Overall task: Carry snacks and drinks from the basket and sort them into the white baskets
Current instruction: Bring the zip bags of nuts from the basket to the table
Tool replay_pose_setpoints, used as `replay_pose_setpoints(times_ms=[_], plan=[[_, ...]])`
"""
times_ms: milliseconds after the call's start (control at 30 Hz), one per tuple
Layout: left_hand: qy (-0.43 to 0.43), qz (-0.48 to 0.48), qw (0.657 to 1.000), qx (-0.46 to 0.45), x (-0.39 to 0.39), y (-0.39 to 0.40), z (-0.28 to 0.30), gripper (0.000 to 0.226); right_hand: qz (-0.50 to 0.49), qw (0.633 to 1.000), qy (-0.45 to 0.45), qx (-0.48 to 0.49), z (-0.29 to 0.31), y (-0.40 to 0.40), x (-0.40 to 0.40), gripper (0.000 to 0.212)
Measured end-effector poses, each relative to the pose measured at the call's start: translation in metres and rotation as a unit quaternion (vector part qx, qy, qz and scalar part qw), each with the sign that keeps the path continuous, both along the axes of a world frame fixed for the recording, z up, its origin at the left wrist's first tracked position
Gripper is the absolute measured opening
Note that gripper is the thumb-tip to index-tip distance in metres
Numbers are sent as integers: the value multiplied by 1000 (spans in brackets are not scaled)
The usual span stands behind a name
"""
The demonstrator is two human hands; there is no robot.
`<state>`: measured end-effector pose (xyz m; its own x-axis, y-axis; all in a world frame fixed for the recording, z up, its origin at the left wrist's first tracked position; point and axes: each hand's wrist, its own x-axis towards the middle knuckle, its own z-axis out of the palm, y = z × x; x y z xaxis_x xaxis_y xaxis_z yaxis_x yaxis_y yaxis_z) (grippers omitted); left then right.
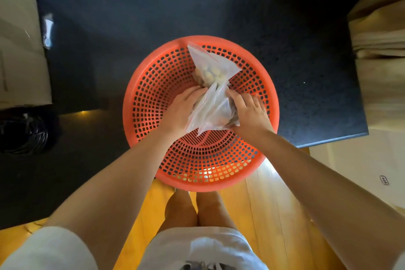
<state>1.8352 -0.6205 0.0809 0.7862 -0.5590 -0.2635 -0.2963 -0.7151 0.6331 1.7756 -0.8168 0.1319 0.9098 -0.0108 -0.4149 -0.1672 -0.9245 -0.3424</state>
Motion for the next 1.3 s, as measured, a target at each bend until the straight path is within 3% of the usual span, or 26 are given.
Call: replay_pose_setpoints(times_ms=[133, 300, 500, 633, 700, 833, 1067, 1133, 1300], plan=[[5, 51, 997, -59, 1, 0, 21, 46, -7, 1000, -7, -4, 5, -1, 0, 84], [69, 163, 982, -63, -9, 14, 50, 41, -89, 991, -5, 99, 26, -5, -12, 77], [159, 264, 942, -132, -20, 48, 97, 45, -292, 915, -7, 279, 73, 3, -48, 74], [209, 265, 931, -137, -26, 60, 145, 60, -367, 877, -52, 306, 106, 17, -87, 58], [269, 244, 913, -187, -33, 64, 168, 61, -406, 858, -71, 307, 120, 28, -109, 53], [382, 171, 866, -274, -48, 69, 195, 50, -502, 769, -139, 372, 147, 56, -154, 55], [562, 70, 762, -313, -73, 65, 217, 25, -673, 584, -195, 409, 170, 125, -242, 43], [619, 44, 728, -292, -85, 60, 219, 33, -708, 540, -215, 401, 174, 144, -268, 41], [660, -126, 716, -190, -126, 30, 226, 28, -775, 429, -282, 369, 191, 188, -331, 45]])
